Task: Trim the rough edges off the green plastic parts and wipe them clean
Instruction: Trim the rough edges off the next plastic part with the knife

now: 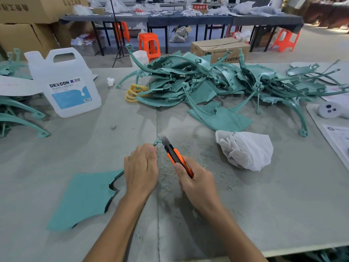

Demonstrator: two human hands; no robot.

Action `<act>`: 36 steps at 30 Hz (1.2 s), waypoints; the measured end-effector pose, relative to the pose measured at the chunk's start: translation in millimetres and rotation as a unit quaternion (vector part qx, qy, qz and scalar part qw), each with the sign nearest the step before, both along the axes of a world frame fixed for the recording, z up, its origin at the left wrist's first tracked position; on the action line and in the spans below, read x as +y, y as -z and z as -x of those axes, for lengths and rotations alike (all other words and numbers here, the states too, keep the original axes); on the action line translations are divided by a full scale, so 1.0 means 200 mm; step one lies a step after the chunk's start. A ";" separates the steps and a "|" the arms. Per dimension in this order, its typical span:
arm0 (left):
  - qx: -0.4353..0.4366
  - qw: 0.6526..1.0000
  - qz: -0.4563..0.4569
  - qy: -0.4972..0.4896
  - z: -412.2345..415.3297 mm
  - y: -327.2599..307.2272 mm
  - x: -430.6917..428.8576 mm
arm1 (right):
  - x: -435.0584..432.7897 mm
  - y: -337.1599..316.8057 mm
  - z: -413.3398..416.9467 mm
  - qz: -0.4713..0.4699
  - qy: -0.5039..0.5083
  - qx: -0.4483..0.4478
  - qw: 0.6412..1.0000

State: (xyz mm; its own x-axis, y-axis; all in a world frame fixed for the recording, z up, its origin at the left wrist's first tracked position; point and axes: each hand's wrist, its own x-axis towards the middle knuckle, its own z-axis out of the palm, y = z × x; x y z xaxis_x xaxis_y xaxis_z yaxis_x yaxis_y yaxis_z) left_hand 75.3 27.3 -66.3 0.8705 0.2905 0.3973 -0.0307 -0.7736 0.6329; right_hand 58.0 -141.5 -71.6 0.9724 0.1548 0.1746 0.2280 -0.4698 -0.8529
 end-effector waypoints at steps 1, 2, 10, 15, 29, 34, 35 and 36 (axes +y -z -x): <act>0.000 1.000 0.003 0.001 0.00 0.00 0.00 | 0.00 0.00 0.00 -0.006 -0.001 0.001 1.000; 0.000 1.000 0.005 0.002 0.00 0.00 0.00 | 0.00 0.00 0.00 -0.015 -0.003 0.001 1.000; -0.012 1.000 -0.003 0.013 0.00 0.01 0.01 | 0.01 0.01 -0.03 0.086 -0.006 0.003 0.996; 0.010 0.999 0.006 0.036 0.00 0.00 0.00 | 0.00 0.02 -0.05 -0.034 0.062 0.035 0.997; 0.176 0.978 -0.069 0.093 0.14 -0.13 0.51 | -0.02 0.01 -0.01 -0.111 0.086 0.031 0.990; 0.269 0.931 -0.216 0.124 0.03 -0.11 0.46 | -0.02 -0.01 0.01 -0.103 0.071 0.035 0.992; 0.278 0.924 -0.227 0.130 0.01 -0.11 0.46 | -0.02 0.00 0.01 -0.096 0.070 0.031 0.992; 0.290 0.920 -0.226 0.136 0.00 -0.12 0.46 | -0.03 0.00 0.01 -0.087 0.069 0.026 0.994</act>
State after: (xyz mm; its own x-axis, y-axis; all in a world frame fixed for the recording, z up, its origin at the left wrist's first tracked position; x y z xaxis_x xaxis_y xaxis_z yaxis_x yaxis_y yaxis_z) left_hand 74.4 119.3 -42.6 0.9902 -0.0490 -0.1308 -0.0193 -0.9754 0.2196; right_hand 55.8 -147.0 -70.8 0.9907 -0.0080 0.1357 0.1251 -0.3384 -0.9327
